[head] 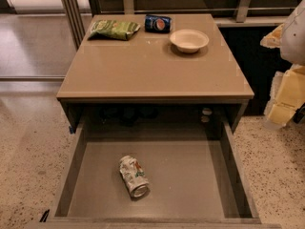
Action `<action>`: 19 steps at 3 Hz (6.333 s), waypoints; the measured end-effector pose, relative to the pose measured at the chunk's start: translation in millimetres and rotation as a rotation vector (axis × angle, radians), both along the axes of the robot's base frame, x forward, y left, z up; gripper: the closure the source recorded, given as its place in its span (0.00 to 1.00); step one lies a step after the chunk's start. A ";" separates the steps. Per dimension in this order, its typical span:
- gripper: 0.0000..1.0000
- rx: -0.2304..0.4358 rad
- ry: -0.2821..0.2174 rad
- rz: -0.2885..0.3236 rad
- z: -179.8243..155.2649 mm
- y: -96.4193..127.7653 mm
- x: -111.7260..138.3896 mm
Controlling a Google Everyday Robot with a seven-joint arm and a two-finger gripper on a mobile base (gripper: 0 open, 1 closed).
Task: Pick 7up can from top drawer and place on counter
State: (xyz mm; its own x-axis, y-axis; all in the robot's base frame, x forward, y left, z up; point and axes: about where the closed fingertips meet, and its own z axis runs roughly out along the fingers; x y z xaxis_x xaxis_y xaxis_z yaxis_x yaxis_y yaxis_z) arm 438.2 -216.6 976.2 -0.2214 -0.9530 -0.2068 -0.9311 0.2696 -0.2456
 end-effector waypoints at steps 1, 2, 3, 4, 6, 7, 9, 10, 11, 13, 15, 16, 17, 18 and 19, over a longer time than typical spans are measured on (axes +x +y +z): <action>0.00 0.003 -0.008 0.002 1.3 0.9 0.4; 0.00 0.112 -0.028 0.007 -12.1 17.6 9.2; 0.00 0.334 0.000 -0.058 -60.6 46.0 10.6; 0.00 0.558 0.031 -0.158 -89.7 93.9 7.2; 0.00 0.721 -0.021 -0.319 -100.0 137.3 31.4; 0.00 0.730 -0.080 -0.349 -106.1 142.1 18.4; 0.00 0.758 0.007 -0.412 -213.2 191.2 -5.1; 0.00 0.754 0.000 -0.411 -211.7 191.0 -5.1; 0.00 0.754 -0.001 -0.411 -211.4 190.9 -5.1; 0.00 0.765 -0.029 -0.448 -275.6 224.1 -17.5; 0.00 0.782 -0.056 -0.451 -323.7 265.3 -14.8; 0.00 0.786 -0.095 -0.453 -336.7 278.3 0.5; 0.00 0.776 -0.103 -0.433 -345.4 293.3 15.2; 0.00 0.723 -0.059 -0.388 -357.8 307.7 27.1; 0.00 0.722 -0.060 -0.389 -358.0 307.1 26.8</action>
Offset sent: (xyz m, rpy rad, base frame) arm 0.0332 0.0592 -0.0452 0.4131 -0.0660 0.0248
